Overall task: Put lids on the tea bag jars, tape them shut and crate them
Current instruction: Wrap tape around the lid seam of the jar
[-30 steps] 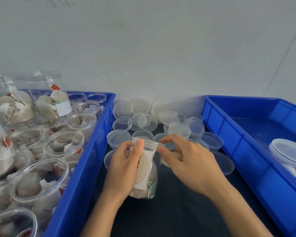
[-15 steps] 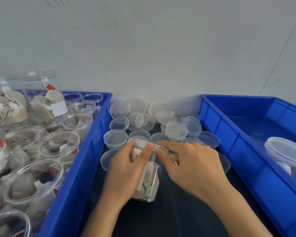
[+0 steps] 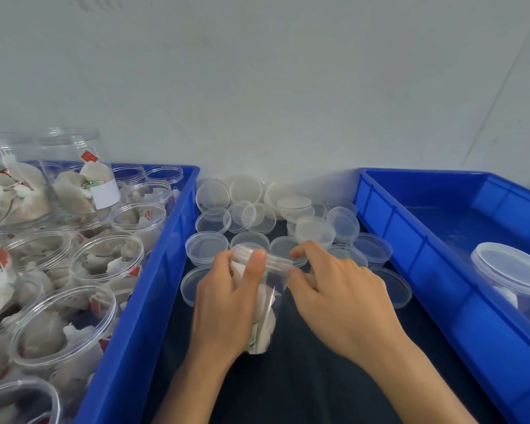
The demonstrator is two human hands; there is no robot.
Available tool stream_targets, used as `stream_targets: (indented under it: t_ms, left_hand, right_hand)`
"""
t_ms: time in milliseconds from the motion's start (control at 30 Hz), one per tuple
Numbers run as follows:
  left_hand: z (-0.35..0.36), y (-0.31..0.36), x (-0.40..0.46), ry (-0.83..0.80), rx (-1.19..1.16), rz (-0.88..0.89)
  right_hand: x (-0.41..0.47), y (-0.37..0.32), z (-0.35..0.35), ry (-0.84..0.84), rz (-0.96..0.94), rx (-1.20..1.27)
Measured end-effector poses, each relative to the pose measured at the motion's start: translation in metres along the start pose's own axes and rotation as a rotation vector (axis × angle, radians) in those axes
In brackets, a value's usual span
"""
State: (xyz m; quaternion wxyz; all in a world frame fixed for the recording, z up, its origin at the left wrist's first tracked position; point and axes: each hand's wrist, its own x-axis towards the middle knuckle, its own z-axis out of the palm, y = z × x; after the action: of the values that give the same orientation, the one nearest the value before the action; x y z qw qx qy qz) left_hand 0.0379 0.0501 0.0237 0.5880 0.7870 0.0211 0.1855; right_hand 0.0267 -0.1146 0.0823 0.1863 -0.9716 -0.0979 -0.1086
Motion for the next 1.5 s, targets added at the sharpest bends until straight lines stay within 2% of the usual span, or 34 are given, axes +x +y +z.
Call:
stream_targets:
  t_ms: [233,733,1033,1267,1500]
  left_hand:
    - [-0.005,-0.006,0.002,-0.025,-0.074,-0.023]
    - [-0.001,-0.007,0.002,-0.151,-0.401,-0.201]
    - [-0.002,-0.002,0.001,-0.157,-0.157,-0.025]
    - [-0.001,-0.003,0.001,-0.041,-0.229,-0.158]
    - [-0.01,-0.004,0.002,-0.122,-0.326,-0.236]
  right_hand:
    - [-0.003,0.001,0.009,0.097,-0.048,-0.045]
    - [-0.002,0.008,0.015,0.089,-0.105,0.028]
    - [-0.007,0.003,0.016,0.181,-0.123,-0.076]
    - [0.002,0.01,0.016,0.091,-0.108,0.053]
    - [0.004,0.008,0.014,0.092,-0.144,-0.024]
